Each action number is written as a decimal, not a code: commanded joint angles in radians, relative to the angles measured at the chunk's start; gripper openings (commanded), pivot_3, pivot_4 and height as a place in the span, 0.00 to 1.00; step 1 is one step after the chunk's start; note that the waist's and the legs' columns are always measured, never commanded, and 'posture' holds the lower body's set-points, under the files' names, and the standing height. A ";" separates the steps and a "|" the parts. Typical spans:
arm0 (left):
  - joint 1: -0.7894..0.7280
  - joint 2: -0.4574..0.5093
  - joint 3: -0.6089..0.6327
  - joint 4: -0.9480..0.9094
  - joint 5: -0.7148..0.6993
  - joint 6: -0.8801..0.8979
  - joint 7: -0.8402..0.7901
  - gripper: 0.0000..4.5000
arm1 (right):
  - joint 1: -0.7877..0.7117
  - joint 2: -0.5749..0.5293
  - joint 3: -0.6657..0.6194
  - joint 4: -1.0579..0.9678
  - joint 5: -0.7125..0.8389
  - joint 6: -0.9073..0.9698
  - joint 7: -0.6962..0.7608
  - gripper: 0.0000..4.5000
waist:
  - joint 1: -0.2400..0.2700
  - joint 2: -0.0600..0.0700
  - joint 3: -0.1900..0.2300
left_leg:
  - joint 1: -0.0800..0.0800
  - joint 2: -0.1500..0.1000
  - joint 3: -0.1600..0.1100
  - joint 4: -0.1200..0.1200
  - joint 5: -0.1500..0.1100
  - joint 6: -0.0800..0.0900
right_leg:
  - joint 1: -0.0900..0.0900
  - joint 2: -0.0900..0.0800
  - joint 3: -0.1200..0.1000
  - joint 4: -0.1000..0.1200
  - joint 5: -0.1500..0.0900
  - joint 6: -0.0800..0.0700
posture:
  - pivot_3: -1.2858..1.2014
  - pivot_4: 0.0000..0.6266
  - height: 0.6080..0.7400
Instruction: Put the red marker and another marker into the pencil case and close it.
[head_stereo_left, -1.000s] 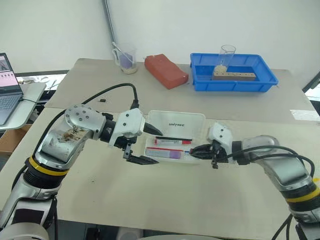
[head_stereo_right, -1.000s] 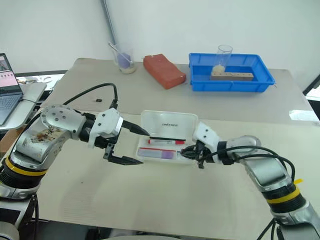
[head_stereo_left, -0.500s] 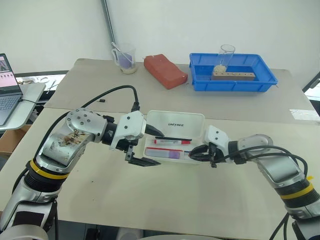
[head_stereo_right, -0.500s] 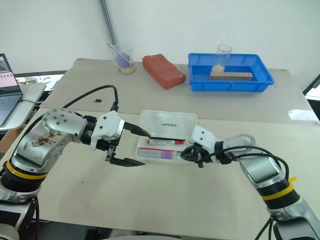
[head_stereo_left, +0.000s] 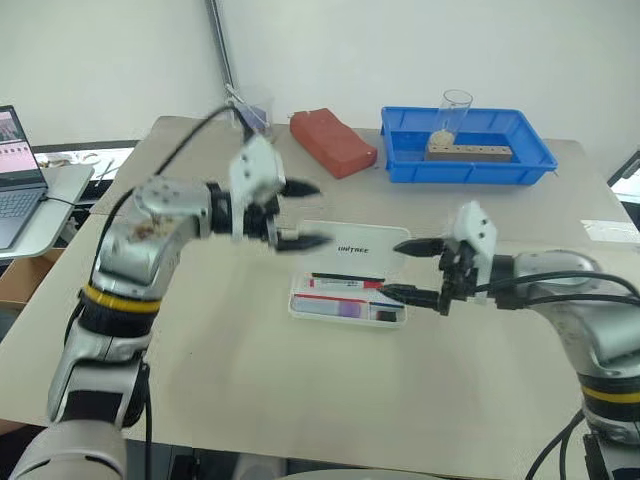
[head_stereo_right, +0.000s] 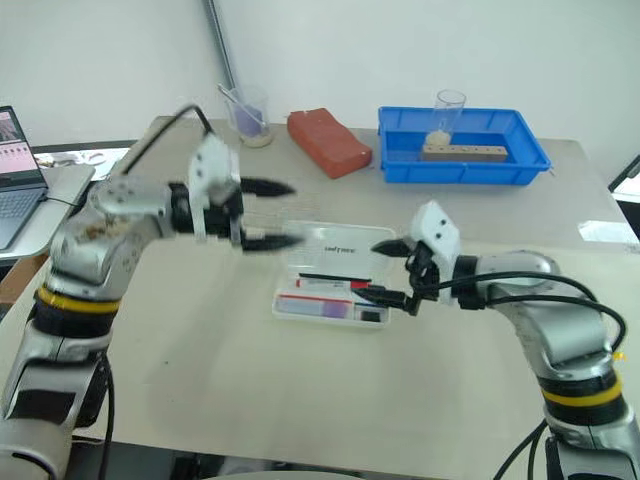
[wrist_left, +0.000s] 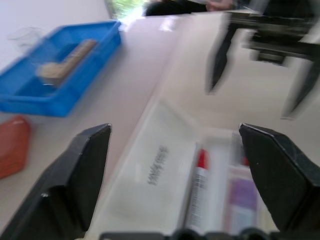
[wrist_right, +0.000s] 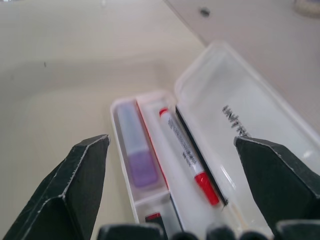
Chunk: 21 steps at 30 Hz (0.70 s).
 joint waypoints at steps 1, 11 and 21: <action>-0.093 -0.071 0.000 0.265 0.112 -0.156 0.106 0.62 | -0.029 0.012 -0.093 -0.118 0.082 0.094 -0.112 1.00 | 0.000 0.000 0.000 | 0.000 0.000 0.000 0.000 0.000 0.000 | 0.000 0.000 0.000 0.000 0.000 0.000 | 0.52 0.24 1.00; -0.320 -0.214 -0.107 0.902 0.369 -0.469 0.175 0.01 | -0.136 0.015 -0.122 -0.177 0.153 0.194 -0.280 1.00 | 0.000 0.000 0.000 | -0.007 -0.001 0.000 0.000 0.000 0.000 | -0.006 0.000 0.000 0.000 0.000 0.000 | 0.52 0.24 1.00; -0.385 -0.250 -0.122 1.082 0.431 -0.460 -0.056 0.01 | -0.104 -0.011 -0.150 -0.215 0.200 0.214 -0.336 1.00 | -0.002 0.000 0.000 | -0.010 -0.001 -0.001 -0.001 0.000 0.000 | -0.012 0.001 0.001 0.003 0.000 0.000 | 0.52 0.24 1.00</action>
